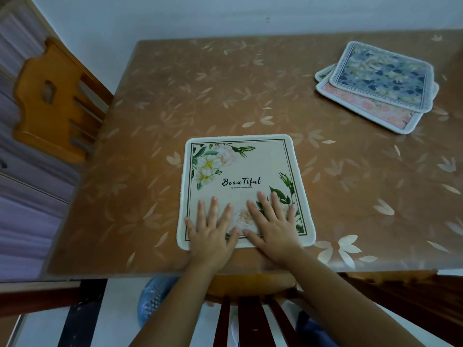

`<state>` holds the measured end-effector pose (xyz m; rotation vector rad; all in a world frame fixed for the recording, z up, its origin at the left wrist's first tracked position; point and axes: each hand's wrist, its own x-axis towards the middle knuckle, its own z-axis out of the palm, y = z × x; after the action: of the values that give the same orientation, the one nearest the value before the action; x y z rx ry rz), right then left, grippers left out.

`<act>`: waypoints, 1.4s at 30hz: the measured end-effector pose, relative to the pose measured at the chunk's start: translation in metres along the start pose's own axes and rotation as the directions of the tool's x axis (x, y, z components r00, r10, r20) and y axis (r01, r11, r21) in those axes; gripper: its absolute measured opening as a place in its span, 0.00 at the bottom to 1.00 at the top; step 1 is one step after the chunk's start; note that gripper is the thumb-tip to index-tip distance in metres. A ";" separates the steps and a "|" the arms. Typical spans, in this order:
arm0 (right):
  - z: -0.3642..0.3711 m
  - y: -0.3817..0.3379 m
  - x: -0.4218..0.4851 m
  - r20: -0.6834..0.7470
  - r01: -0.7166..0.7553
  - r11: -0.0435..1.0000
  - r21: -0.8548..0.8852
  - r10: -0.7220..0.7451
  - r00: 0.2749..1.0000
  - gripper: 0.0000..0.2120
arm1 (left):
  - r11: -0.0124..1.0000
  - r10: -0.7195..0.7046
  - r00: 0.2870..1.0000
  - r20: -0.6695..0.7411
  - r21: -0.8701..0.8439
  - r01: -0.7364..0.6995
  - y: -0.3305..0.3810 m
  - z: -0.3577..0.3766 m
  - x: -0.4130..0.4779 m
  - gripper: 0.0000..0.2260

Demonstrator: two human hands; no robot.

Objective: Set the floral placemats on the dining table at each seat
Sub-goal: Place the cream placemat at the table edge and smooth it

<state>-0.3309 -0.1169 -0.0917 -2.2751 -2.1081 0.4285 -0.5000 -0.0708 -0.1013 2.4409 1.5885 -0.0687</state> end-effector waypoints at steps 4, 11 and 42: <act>-0.006 0.008 0.034 -0.016 0.024 0.999 0.022 -0.024 1.000 0.33 | 1.000 0.022 1.000 -0.001 0.000 -0.022 -0.002 -0.005 0.033 0.25; -0.015 0.019 0.092 -0.060 0.026 1.000 -0.018 -0.027 0.998 0.34 | 0.996 0.080 0.995 -0.059 0.031 -0.078 -0.006 -0.012 0.089 0.26; -0.023 0.052 0.055 -0.114 -0.125 0.989 0.073 0.133 0.985 0.33 | 1.000 -0.005 0.998 -0.062 -0.015 0.004 -0.024 -0.022 0.090 0.26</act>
<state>-0.2728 -0.0638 -0.0904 -2.3457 -1.8717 0.3497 -0.4863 0.0242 -0.0987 2.4509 1.6148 0.0186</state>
